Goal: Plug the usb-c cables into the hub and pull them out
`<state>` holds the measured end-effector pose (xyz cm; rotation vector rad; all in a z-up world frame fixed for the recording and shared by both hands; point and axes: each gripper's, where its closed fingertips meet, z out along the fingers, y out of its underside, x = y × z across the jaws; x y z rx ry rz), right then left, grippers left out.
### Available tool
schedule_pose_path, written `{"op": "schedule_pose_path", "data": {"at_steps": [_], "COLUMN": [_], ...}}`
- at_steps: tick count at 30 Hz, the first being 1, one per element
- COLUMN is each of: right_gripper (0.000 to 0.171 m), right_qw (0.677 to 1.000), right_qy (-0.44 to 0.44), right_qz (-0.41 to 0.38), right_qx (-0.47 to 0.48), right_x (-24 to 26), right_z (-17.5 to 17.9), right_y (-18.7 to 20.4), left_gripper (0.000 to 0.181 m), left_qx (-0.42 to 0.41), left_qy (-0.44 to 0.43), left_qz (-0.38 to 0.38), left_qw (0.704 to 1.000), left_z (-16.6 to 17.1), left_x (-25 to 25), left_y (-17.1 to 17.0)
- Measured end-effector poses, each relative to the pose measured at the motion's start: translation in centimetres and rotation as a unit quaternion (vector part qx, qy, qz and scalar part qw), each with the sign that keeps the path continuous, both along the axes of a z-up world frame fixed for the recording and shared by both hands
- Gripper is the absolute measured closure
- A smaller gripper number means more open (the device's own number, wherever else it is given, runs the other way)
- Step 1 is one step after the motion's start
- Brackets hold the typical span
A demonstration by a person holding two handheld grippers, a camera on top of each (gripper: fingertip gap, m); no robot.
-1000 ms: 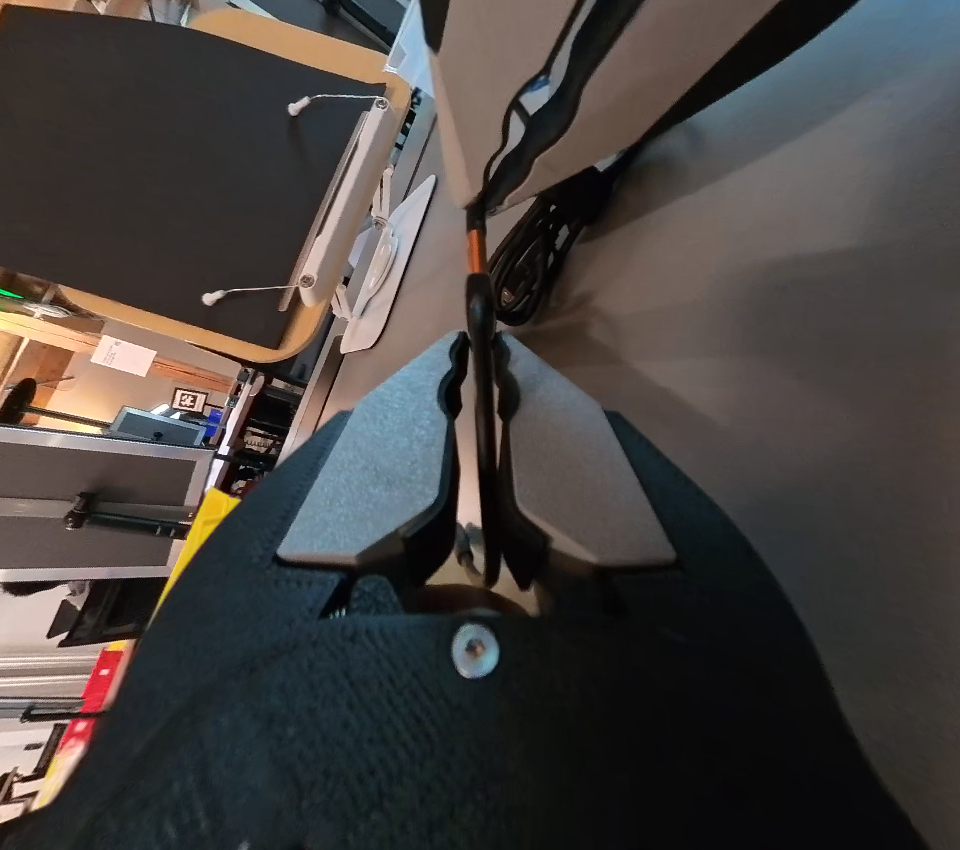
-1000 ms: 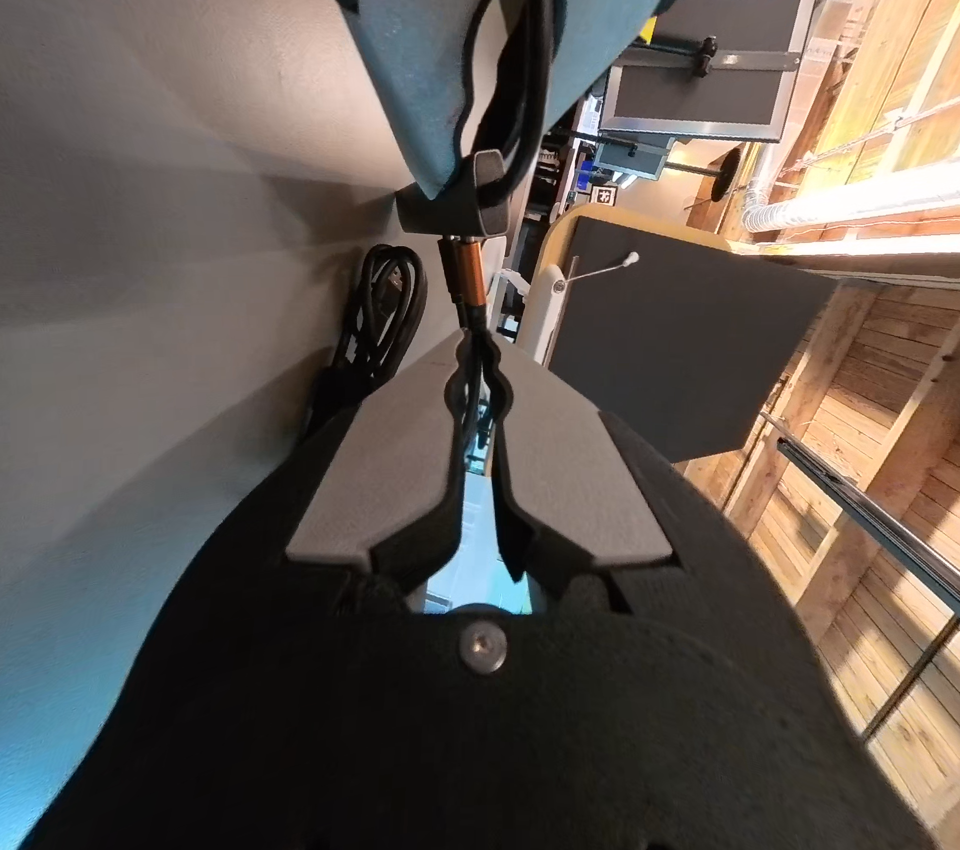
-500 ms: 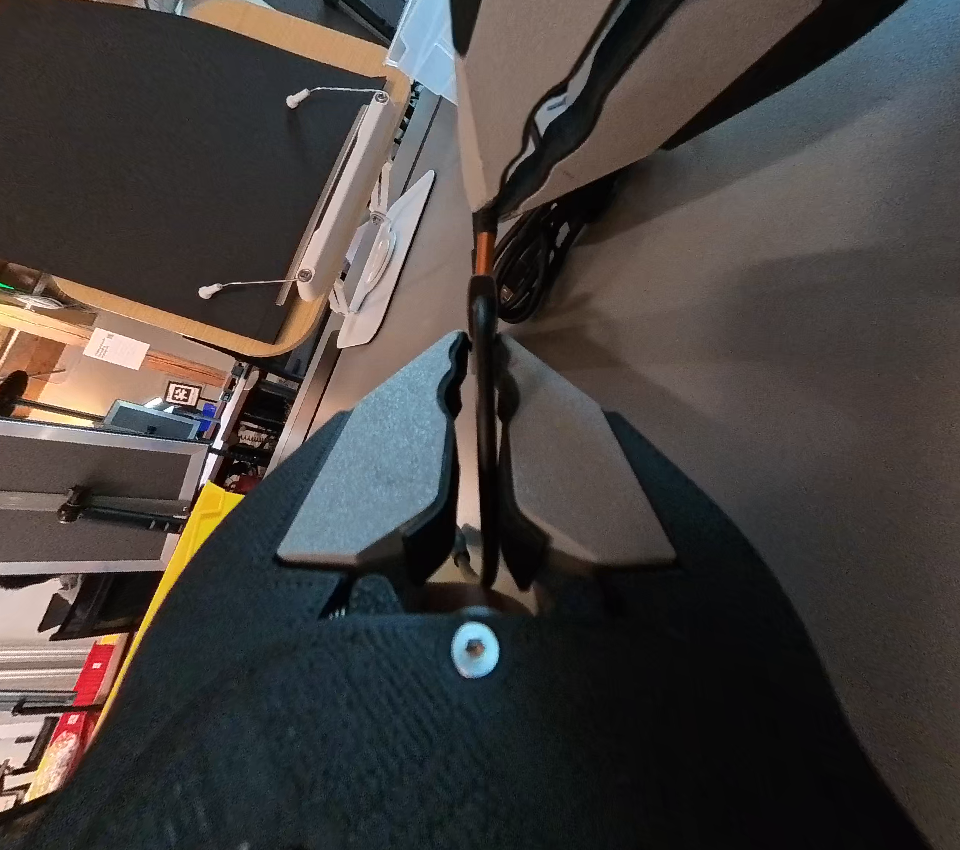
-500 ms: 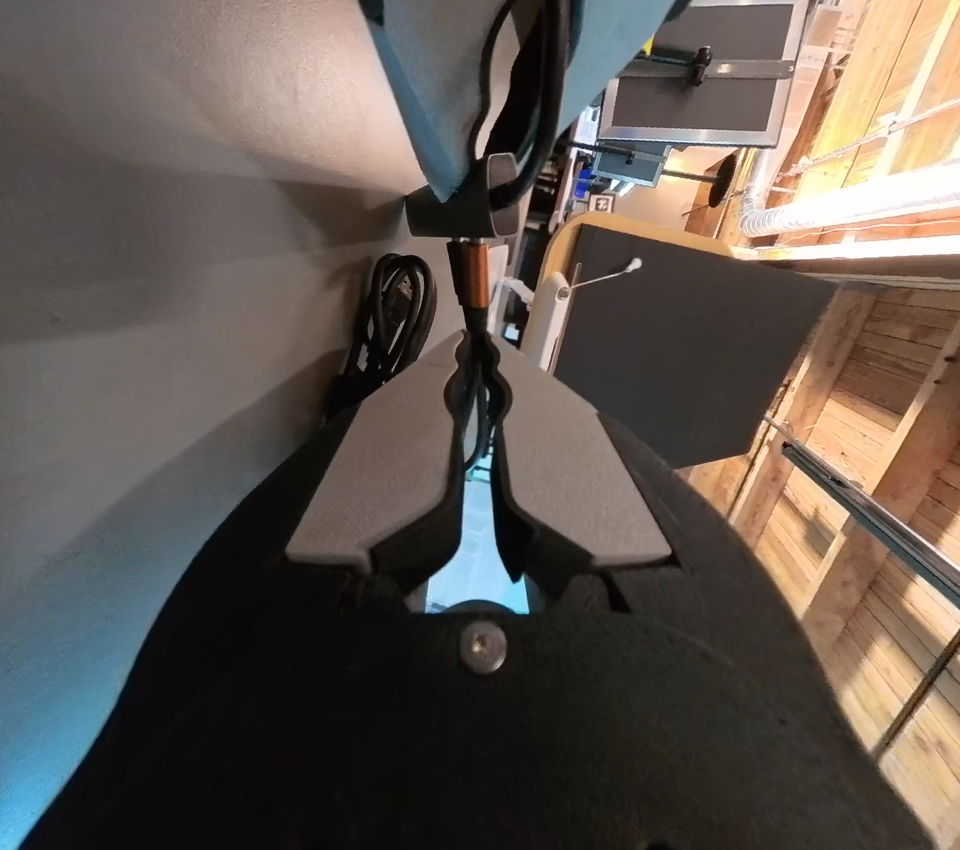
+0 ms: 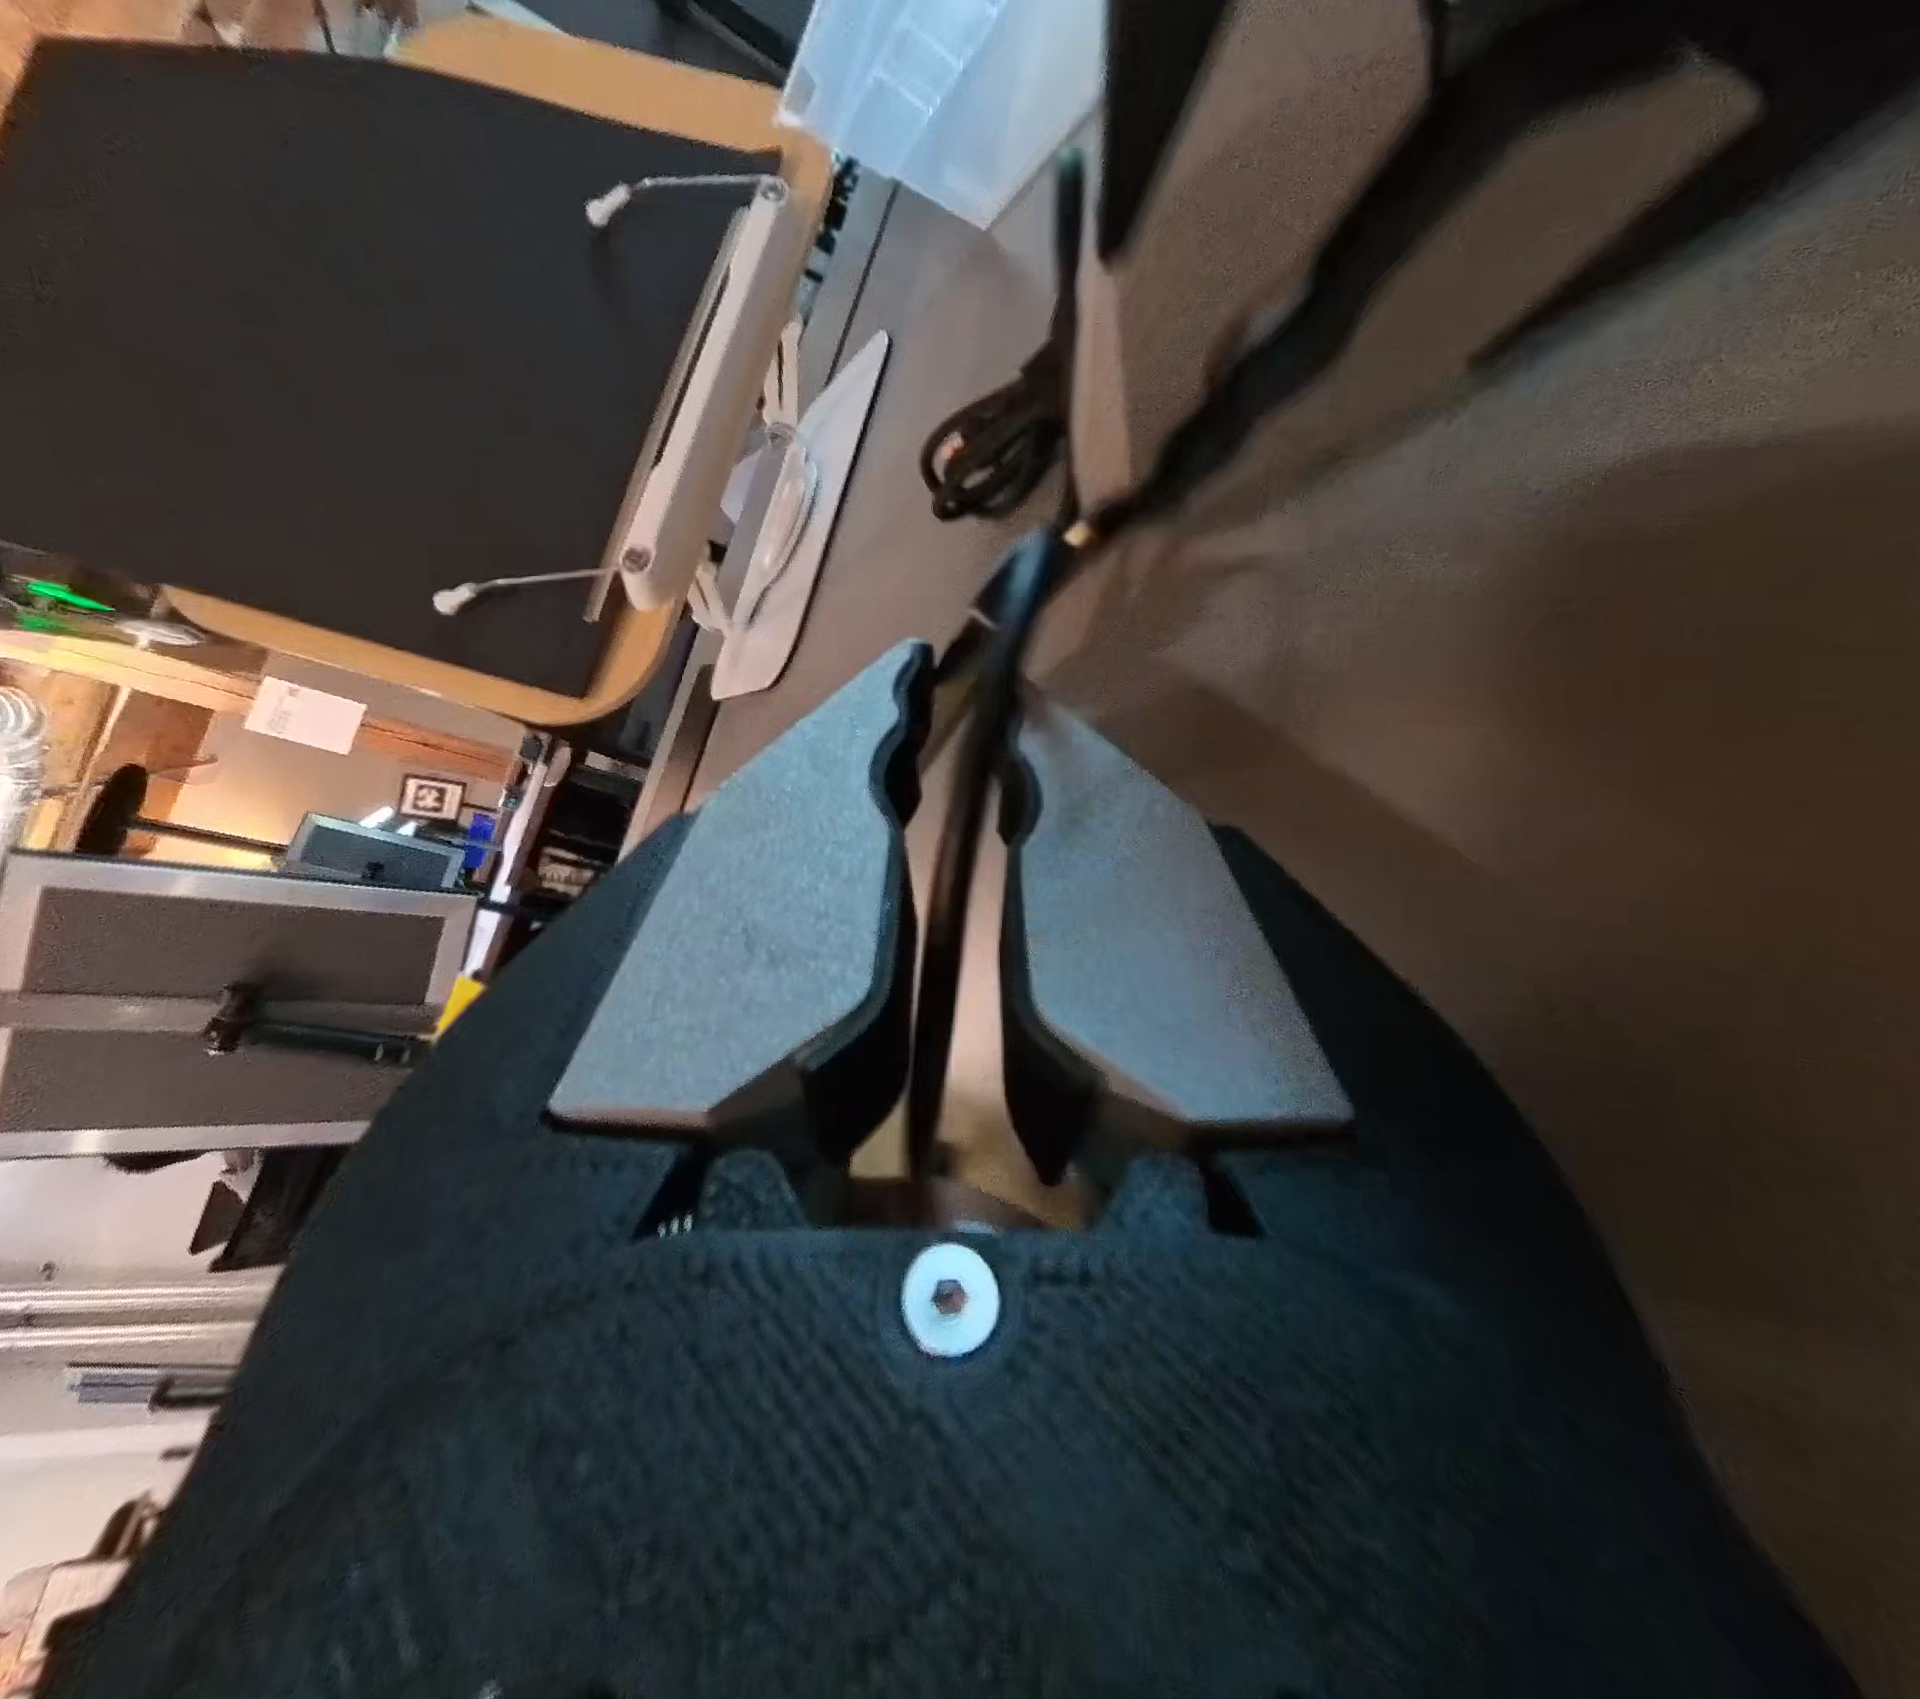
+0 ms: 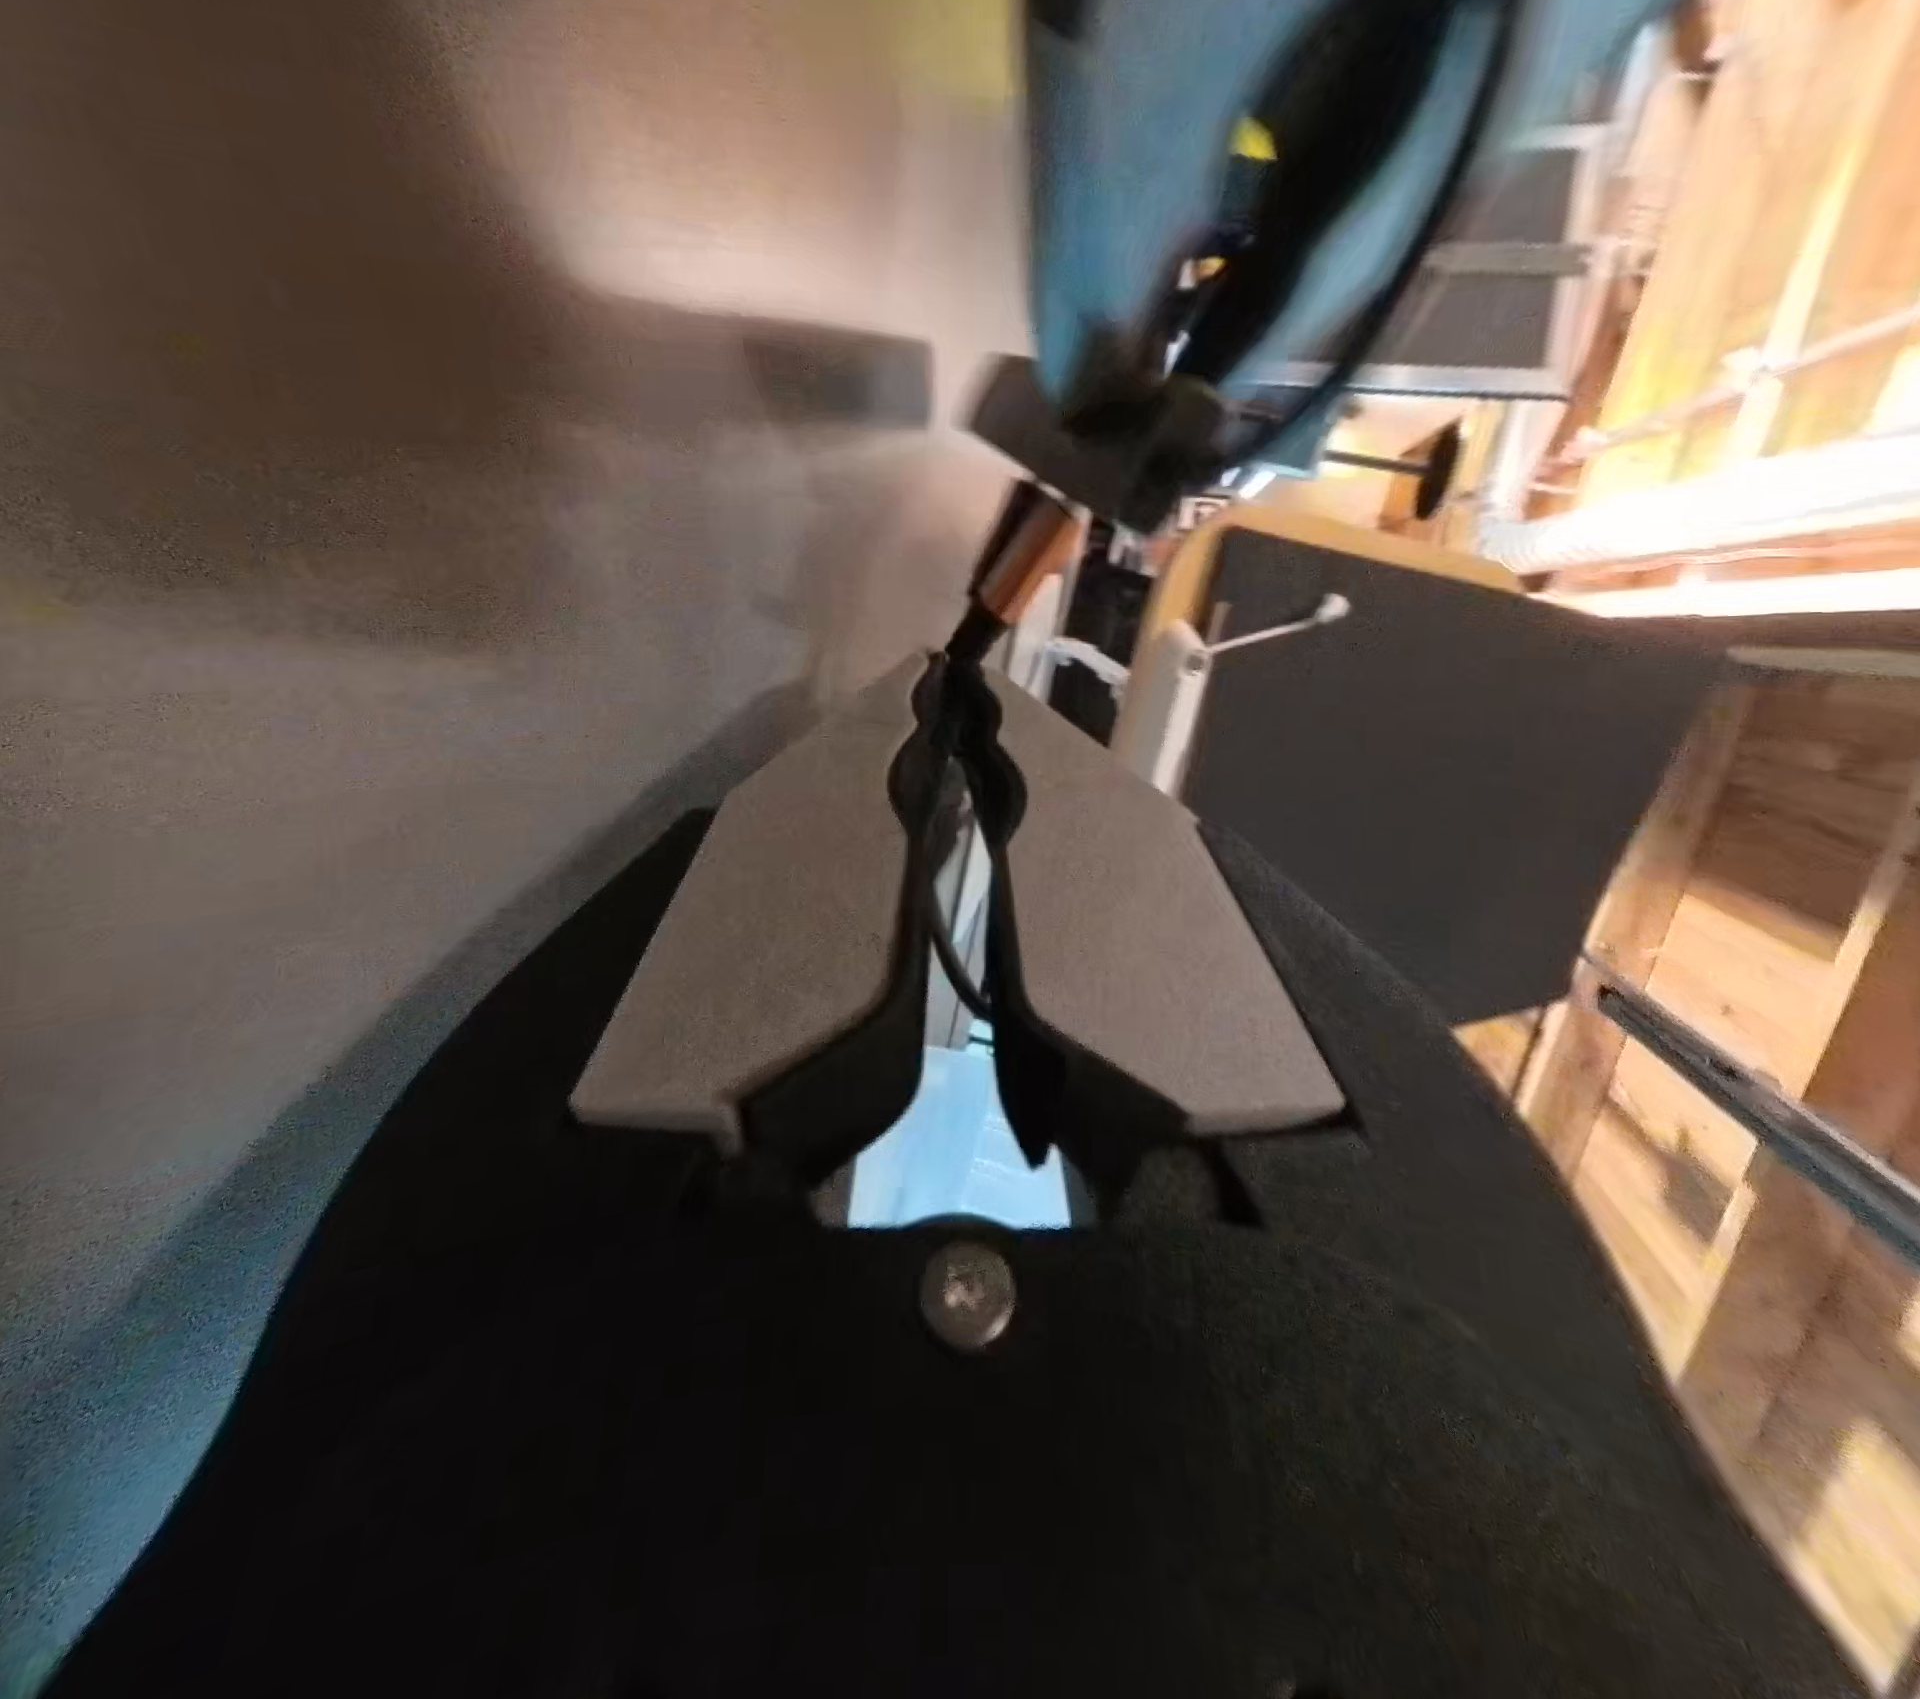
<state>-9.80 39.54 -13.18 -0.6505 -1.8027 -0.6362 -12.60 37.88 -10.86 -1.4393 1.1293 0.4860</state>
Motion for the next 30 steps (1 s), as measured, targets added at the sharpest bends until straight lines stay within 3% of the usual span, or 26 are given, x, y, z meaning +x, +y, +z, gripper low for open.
{"op": "schedule_pose_path", "data": {"at_steps": [1,8,13,18,21,30], "right_gripper": [0.171,0.171,0.170,0.162,0.147,0.166], "right_qw": [1.000,0.998,0.995,0.994,0.994,0.985], "right_qy": [0.023,0.063,0.091,0.098,0.091,0.117], "right_qz": [0.001,0.010,0.032,0.042,0.042,0.059], "right_qx": [-0.001,0.026,0.004,-0.019,-0.051,-0.111], "right_x": [0.0,0.1,0.3,0.3,0.3,0.1], "right_z": [0.9,2.2,3.0,3.0,2.2,2.8], "right_y": [0.2,0.4,0.1,-0.1,0.0,-0.6], "left_gripper": [0.174,0.174,0.175,0.175,0.175,0.175], "left_qx": [-0.005,0.001,-0.013,-0.012,-0.013,-0.012], "left_qy": [-0.003,0.010,-0.040,-0.037,-0.043,-0.042], "left_qz": [-0.003,-0.009,-0.019,-0.019,-0.020,-0.030], "left_qw": [1.000,1.000,0.999,0.999,0.999,0.999], "left_z": [-0.1,-0.5,0.2,0.1,0.2,0.2], "left_x": [-0.3,-0.1,0.1,0.2,0.2,0.4], "left_y": [0.0,0.0,-0.3,-0.4,-0.4,-0.6]}}
